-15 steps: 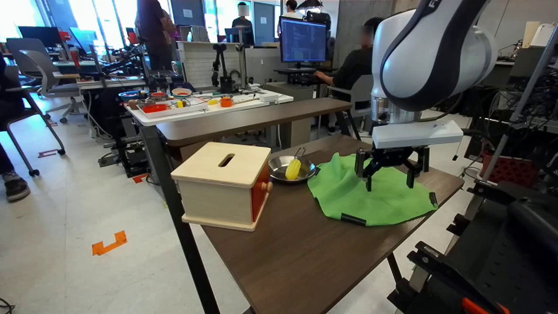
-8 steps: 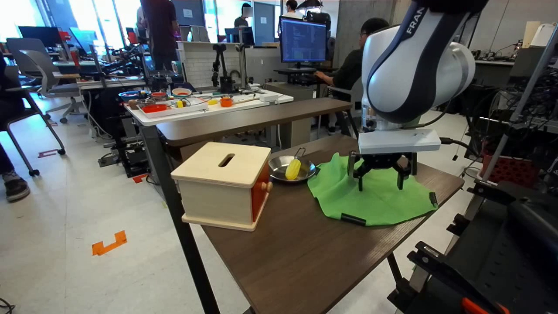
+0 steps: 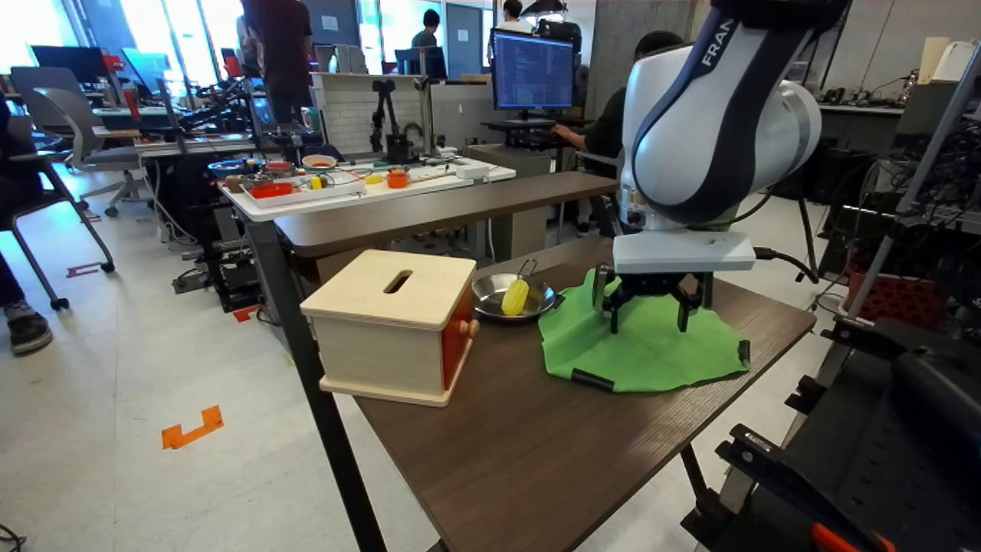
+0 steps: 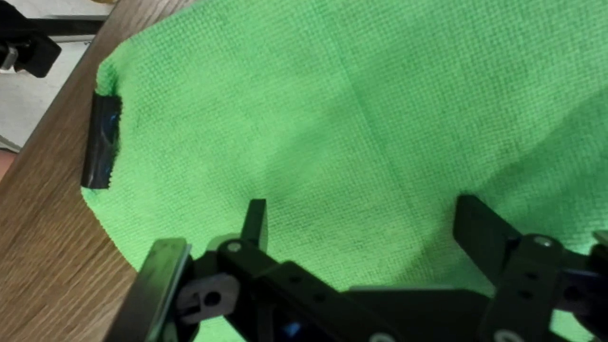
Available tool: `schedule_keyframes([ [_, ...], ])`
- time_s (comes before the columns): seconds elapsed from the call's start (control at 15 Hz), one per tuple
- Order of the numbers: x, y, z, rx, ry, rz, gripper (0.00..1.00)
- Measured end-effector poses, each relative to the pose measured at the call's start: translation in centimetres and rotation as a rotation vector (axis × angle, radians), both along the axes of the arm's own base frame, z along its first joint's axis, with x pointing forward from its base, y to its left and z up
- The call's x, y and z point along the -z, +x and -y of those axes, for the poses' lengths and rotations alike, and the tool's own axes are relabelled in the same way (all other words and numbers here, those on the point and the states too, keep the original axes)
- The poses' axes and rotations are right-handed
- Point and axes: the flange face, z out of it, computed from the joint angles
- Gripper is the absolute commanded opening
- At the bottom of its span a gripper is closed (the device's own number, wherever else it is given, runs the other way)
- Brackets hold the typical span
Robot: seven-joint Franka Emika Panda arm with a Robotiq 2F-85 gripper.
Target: Move the green cloth on the table
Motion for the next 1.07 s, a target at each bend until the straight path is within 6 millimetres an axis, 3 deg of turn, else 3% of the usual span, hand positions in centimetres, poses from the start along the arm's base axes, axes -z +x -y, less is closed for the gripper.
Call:
schedule_keyframes([
  [0.53, 0.0, -0.2, -8.1, -0.148, 0.012, 0.046, 1.00],
  [1.07, 1.2, -1.3, -12.9, -0.248, 0.059, 0.060, 1.00],
])
